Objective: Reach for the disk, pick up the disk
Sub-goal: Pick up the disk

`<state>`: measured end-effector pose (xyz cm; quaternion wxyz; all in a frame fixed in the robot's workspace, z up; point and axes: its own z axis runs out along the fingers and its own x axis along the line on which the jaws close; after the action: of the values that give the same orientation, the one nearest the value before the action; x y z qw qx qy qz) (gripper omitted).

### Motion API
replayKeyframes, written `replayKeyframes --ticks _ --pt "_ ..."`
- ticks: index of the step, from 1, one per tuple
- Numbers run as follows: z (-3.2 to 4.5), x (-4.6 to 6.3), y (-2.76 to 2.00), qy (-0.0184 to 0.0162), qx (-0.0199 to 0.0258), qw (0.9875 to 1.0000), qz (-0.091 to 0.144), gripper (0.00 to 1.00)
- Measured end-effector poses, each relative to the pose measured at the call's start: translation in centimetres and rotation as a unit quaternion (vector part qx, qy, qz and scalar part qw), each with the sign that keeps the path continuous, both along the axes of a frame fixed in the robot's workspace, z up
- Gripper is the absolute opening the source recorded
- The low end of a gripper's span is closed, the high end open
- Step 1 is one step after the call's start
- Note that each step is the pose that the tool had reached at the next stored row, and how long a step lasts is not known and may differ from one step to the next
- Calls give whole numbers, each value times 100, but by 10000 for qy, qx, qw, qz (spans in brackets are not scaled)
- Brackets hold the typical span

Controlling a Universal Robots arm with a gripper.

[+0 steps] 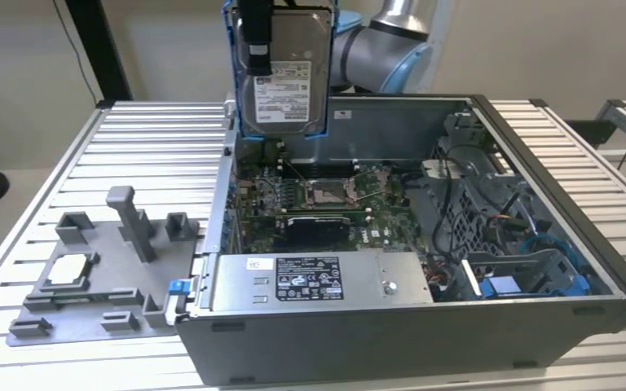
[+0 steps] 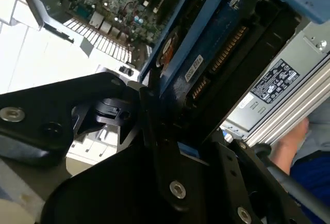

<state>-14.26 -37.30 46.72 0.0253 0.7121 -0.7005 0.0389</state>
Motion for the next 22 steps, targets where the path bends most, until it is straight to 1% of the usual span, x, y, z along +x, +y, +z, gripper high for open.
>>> replayKeyframes --ticks 8,22 --pt "0 216 0 0 -29 10000 6 0" --pt "0 594 -1 -1 -29 10000 71 0"
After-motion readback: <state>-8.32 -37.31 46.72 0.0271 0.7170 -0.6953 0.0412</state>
